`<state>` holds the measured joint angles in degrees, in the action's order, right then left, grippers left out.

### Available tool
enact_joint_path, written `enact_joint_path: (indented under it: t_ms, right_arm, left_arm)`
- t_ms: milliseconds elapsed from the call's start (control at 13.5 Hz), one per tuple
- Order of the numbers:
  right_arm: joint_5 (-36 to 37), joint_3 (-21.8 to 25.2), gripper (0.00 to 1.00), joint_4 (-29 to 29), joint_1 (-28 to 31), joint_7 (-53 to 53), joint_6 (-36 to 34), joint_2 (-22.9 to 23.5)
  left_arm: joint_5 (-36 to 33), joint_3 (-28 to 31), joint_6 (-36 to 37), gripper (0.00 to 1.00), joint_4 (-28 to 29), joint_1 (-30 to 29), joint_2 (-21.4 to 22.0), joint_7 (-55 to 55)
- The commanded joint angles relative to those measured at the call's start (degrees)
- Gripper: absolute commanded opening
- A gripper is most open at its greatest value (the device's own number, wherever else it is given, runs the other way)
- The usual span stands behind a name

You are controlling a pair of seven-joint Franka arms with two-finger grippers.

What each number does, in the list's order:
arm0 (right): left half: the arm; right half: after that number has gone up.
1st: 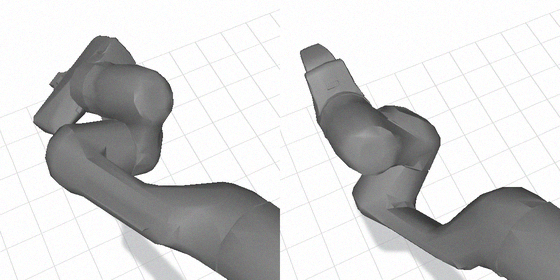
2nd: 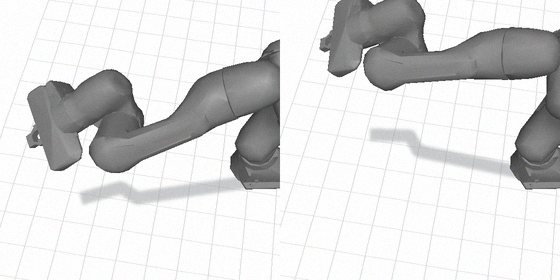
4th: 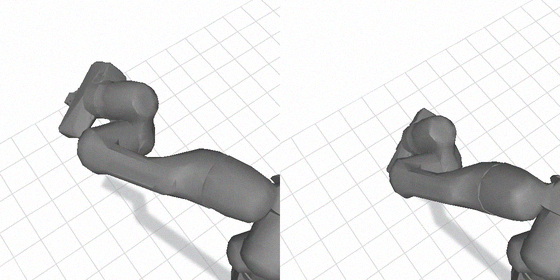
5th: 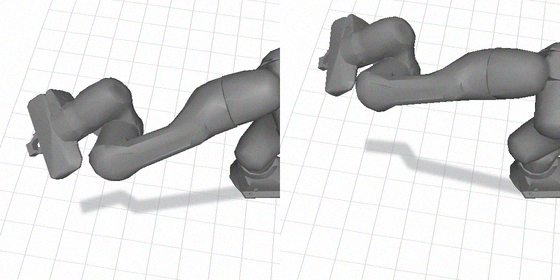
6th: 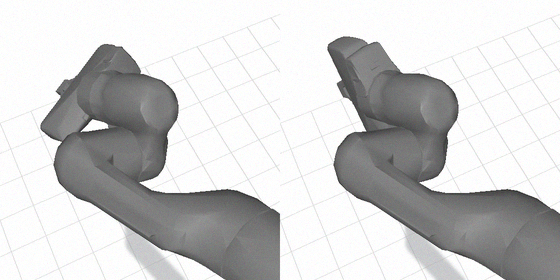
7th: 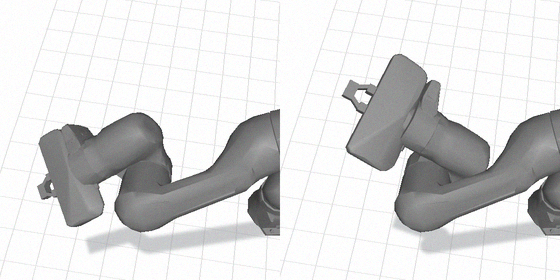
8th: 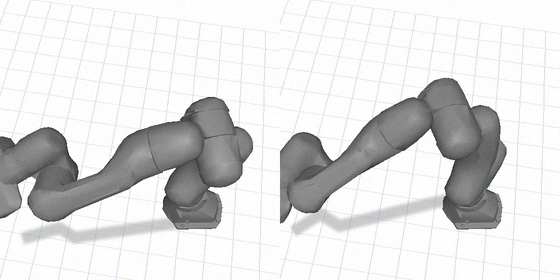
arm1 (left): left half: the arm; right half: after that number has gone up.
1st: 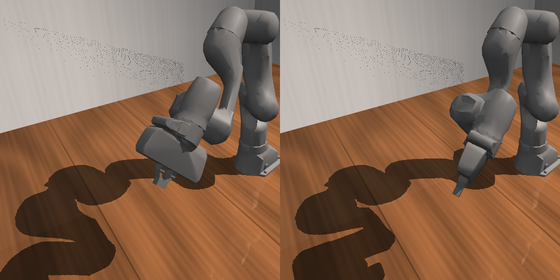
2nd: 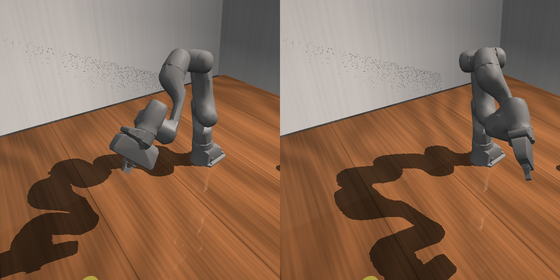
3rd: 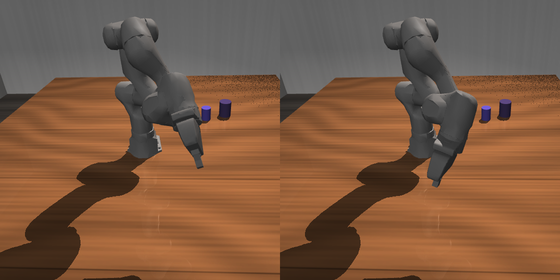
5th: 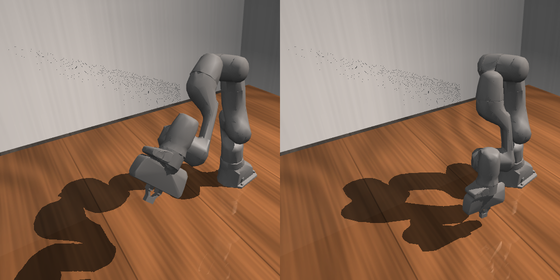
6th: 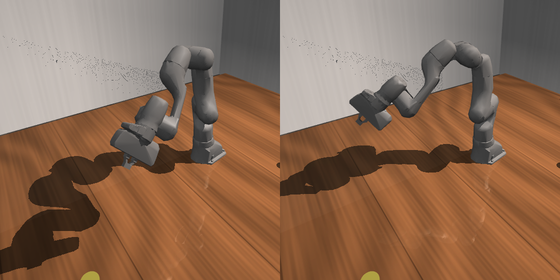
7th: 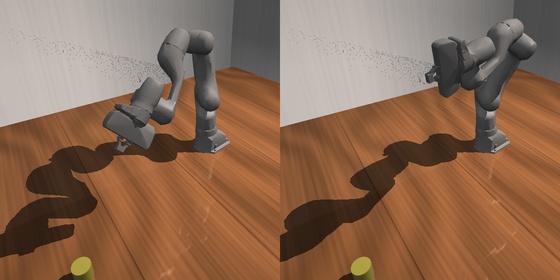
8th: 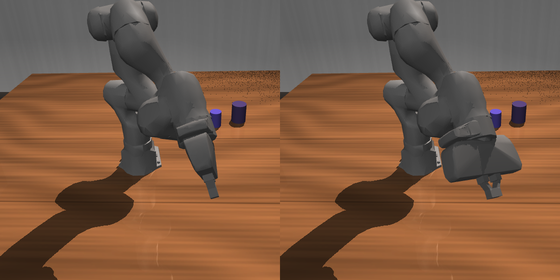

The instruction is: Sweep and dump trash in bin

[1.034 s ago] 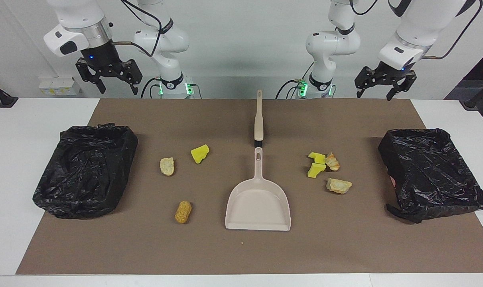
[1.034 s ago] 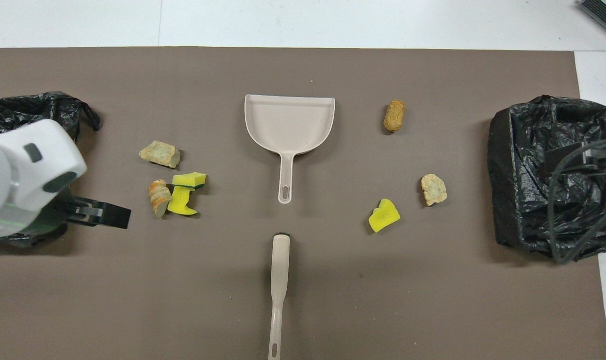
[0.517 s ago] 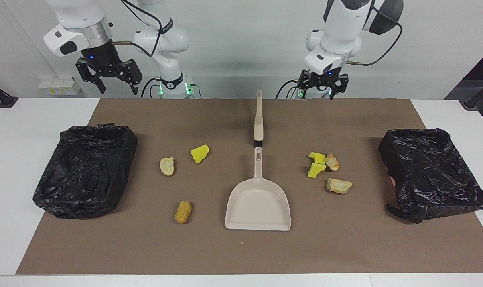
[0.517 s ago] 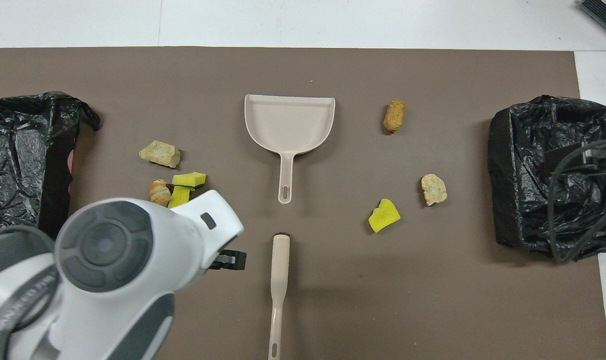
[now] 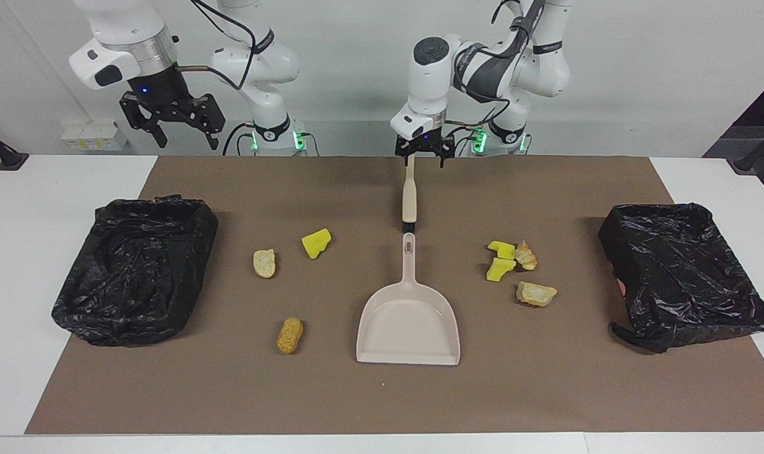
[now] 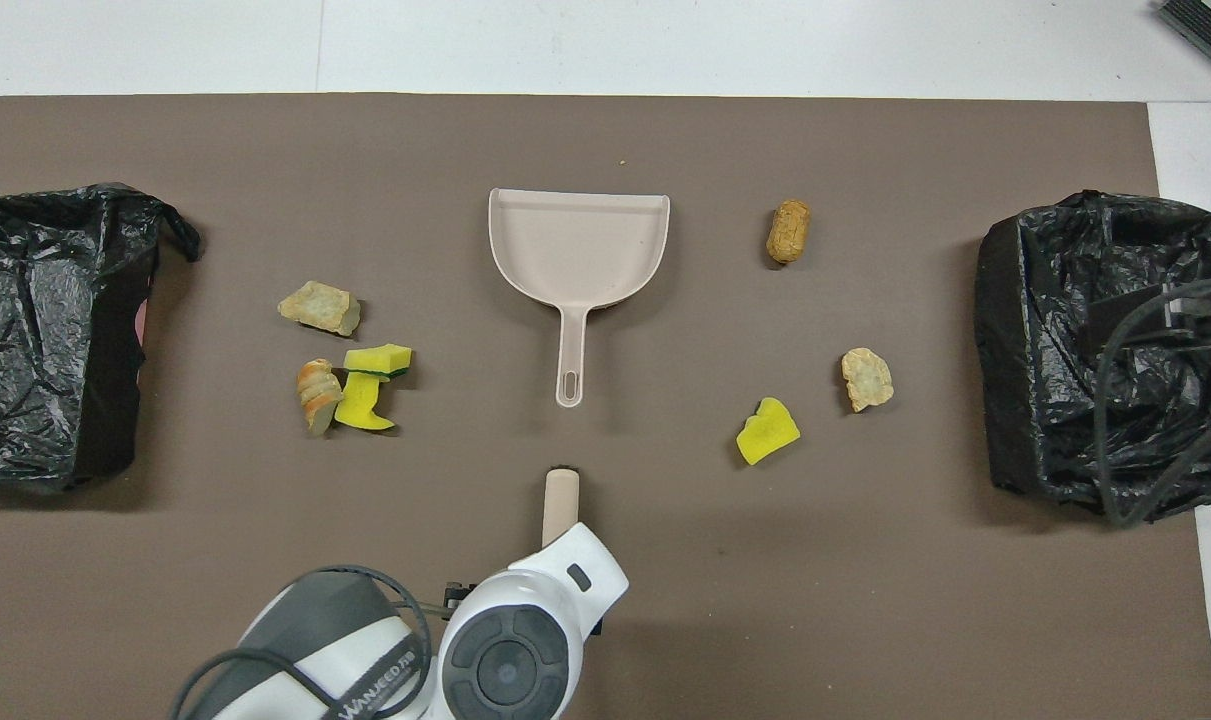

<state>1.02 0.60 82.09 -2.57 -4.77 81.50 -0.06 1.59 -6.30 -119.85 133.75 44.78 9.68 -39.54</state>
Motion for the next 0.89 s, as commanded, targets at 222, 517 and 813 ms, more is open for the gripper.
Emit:
enact_joint_path:
  t_ms: [222,517,813]
  right_arm:
    - [-0.49,-0.25,1.0,0.44,0.55,0.55,-0.38,-0.73]
    - [-0.49,-0.25,1.0,0.44,0.63,0.55,-0.38,-0.73]
    - [-0.49,-0.25,1.0,0.44,0.55,0.55,-0.38,-0.73]
  left_arm:
    - [0.16,1.11,-9.61,1.0,7.66,6.11,-0.89,-3.26]
    - [0.16,1.2,-11.1,1.0,9.25,7.78,-0.89,-3.08]
    - [0.16,1.29,-10.75,0.12,8.72,7.51,-1.24,-2.12]
